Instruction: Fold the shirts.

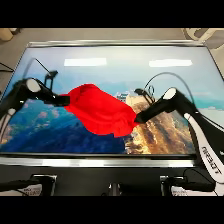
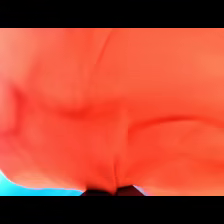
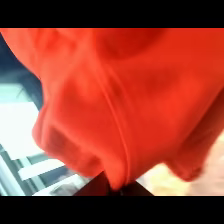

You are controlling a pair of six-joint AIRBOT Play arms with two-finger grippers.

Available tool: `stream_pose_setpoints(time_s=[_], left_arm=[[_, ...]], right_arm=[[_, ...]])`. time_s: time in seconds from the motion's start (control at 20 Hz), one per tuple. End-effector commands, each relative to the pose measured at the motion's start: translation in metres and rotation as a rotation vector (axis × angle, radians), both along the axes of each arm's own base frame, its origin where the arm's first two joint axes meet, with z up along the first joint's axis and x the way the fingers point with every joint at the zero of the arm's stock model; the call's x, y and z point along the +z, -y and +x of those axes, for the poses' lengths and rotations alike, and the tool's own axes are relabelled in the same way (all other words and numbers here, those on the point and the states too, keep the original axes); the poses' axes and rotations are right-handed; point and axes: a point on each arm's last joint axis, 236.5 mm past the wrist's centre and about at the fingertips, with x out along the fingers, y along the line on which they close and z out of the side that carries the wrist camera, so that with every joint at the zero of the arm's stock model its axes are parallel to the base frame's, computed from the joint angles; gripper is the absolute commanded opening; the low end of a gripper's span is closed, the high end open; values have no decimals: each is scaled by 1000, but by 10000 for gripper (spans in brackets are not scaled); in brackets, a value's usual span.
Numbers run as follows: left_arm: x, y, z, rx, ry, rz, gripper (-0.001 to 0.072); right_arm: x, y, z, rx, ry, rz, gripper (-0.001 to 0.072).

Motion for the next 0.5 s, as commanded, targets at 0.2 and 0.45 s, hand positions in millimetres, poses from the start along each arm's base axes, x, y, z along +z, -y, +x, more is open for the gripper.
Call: stream_pose_setpoints(time_s=[0.2,0.45], left_arm=[[469,-9,-122,26,1182,-170,25],[538,1,-246,-16,1372,-425,25]], right_arm=[[483,86,-20,-226,1416,-171,19],[588,115,-152,-442,1727,-69,19]])
